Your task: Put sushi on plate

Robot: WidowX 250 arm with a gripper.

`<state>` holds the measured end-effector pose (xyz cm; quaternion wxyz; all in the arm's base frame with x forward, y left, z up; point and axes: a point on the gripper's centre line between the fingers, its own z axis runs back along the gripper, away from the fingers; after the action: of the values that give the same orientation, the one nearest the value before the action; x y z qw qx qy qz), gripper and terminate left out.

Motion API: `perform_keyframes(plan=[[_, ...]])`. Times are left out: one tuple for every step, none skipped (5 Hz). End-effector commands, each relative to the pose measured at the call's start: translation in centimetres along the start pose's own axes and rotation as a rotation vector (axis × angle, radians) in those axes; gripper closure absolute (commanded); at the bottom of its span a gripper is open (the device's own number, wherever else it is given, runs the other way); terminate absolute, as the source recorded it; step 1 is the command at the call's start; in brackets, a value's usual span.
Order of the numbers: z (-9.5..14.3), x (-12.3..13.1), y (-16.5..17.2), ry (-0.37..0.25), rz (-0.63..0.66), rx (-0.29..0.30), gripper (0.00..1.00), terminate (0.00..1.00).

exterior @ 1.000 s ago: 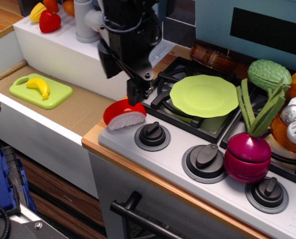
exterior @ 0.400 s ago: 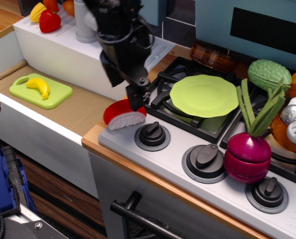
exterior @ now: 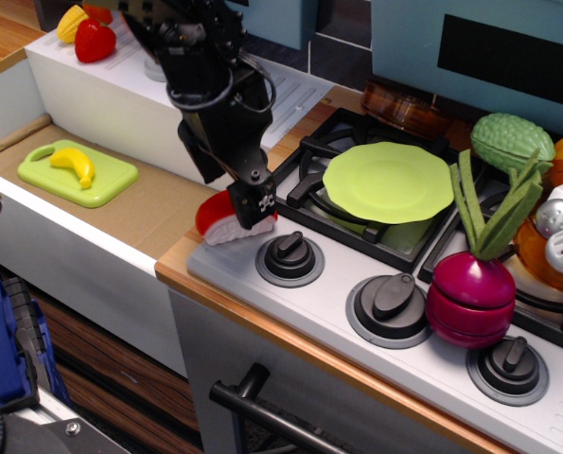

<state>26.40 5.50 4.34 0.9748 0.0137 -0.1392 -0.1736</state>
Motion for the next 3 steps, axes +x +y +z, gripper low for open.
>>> perform_keyframes(plan=[[-0.4,-0.1,0.1,-0.05,0.018,-0.017,0.0,0.0],[-1.2,-0.2,0.0,-0.062,0.041,-0.038,0.0,0.0],[-1.6,-0.2,-0.1,-0.062,0.068,-0.056,1.0,0.0]])
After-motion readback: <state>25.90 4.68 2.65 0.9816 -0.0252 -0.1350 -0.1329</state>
